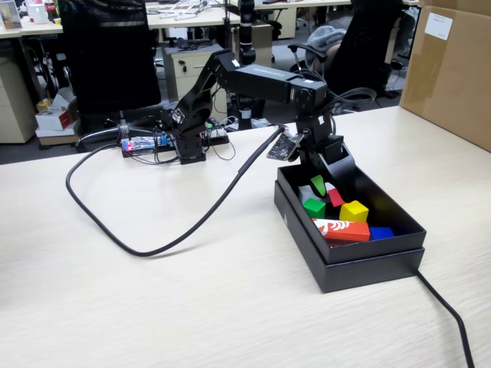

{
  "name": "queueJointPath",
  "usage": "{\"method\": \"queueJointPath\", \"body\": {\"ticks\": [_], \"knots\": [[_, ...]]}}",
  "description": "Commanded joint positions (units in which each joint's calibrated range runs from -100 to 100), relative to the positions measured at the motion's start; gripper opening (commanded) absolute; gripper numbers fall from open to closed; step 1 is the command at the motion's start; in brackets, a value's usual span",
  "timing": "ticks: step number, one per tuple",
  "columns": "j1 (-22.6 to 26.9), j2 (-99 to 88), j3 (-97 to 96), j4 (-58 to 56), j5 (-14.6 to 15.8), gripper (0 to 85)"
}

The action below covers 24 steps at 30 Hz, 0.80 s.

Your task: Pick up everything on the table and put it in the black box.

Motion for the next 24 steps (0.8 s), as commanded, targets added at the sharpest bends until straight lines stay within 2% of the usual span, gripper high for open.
{"method": "queueJointPath", "body": {"ticks": [1, 4, 7, 14, 22, 24], "knots": [[-0.5, -12.1, 0.8, 2.1, -0.1, 41.4], [-1.8, -21.6, -1.0, 2.1, -0.5, 44.0], [-5.9, -34.9, -5.5, 2.1, -2.0, 46.0], [-13.7, -49.3, -23.4, 3.1, -4.6, 49.2], [-18.3, -70.7, -63.1, 25.0, -8.7, 48.9], [-18.8, -73.1, -69.1, 27.4, -9.3, 49.1]]}}
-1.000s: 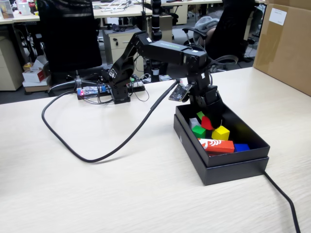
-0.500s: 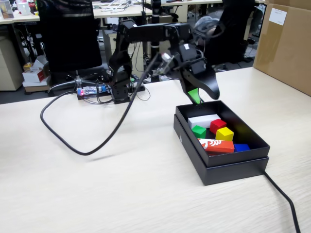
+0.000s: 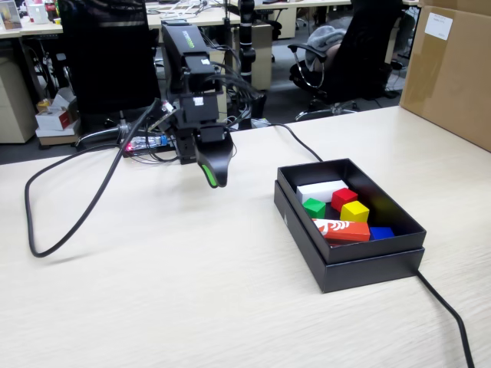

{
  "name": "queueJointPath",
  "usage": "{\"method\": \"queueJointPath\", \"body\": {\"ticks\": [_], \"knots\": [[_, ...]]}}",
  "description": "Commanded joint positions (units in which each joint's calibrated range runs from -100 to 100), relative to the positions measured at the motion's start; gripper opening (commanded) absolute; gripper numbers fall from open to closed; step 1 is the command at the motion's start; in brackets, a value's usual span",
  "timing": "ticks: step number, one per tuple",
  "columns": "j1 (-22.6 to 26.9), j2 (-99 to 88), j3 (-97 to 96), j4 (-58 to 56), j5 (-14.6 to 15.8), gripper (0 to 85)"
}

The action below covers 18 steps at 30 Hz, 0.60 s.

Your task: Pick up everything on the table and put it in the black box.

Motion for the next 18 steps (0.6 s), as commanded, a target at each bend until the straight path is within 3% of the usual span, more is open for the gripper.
{"method": "queueJointPath", "body": {"ticks": [1, 5, 10, 15, 18], "knots": [[-0.7, -6.3, -3.1, 6.2, -1.1, 49.3], [-0.3, -12.5, -12.8, 10.1, -1.2, 49.7], [-0.1, -21.1, -30.6, 28.7, -2.3, 48.5], [-0.3, -27.5, -38.2, 29.6, -1.9, 49.6], [-0.7, -30.4, -47.4, 41.0, -2.2, 48.5]]}}
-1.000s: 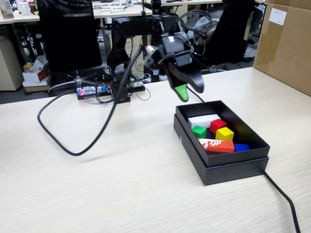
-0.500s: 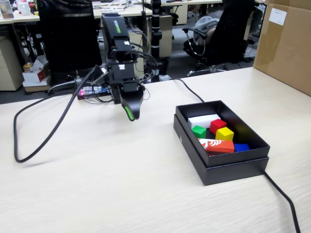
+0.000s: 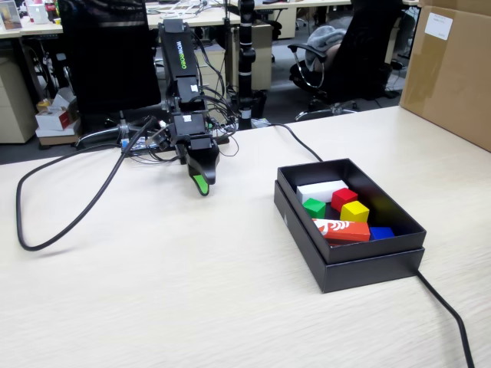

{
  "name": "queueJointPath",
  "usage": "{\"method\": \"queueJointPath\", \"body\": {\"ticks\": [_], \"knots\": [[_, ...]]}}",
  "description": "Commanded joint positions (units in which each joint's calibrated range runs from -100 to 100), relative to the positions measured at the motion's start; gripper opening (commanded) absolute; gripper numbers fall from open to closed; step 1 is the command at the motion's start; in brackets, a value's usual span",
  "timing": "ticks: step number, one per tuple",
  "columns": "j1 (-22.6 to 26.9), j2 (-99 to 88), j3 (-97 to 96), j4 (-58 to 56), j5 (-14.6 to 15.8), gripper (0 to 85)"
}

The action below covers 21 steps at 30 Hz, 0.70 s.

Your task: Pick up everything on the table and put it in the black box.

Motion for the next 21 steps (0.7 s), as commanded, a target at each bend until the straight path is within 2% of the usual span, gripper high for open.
{"method": "queueJointPath", "body": {"ticks": [1, 9, 21], "knots": [[-0.2, -2.6, -5.4, 15.0, -0.3, 48.4], [0.1, -4.2, -16.2, 25.2, -1.1, 48.9], [1.0, -0.8, -17.1, 26.0, 0.0, 49.9]]}}
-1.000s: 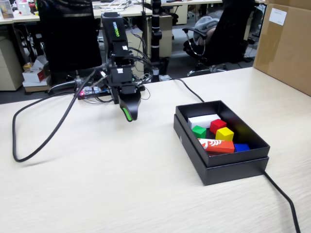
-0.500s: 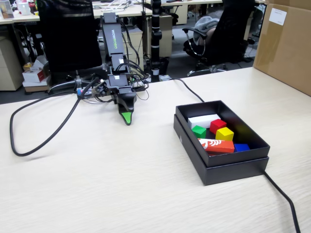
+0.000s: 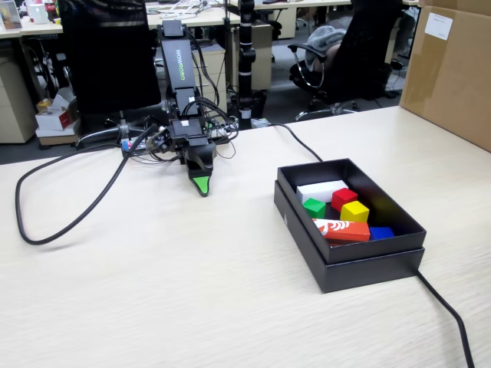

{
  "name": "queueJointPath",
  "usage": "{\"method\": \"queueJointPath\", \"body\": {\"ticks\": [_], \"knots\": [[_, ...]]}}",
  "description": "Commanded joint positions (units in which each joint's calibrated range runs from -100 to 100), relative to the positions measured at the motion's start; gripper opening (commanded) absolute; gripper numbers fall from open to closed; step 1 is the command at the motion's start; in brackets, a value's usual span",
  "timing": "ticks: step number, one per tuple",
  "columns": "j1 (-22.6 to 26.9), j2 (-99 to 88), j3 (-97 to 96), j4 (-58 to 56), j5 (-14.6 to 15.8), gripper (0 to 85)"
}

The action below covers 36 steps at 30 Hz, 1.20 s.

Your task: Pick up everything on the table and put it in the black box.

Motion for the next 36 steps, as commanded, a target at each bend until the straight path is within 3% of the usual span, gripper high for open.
{"method": "queueJointPath", "body": {"ticks": [1, 10, 36], "knots": [[0.6, 1.6, 0.2, 0.9, 1.2, 49.7], [0.8, 1.7, 0.2, 1.0, 3.3, 49.6], [0.8, 1.5, 0.0, 0.9, 3.2, 49.2]]}}
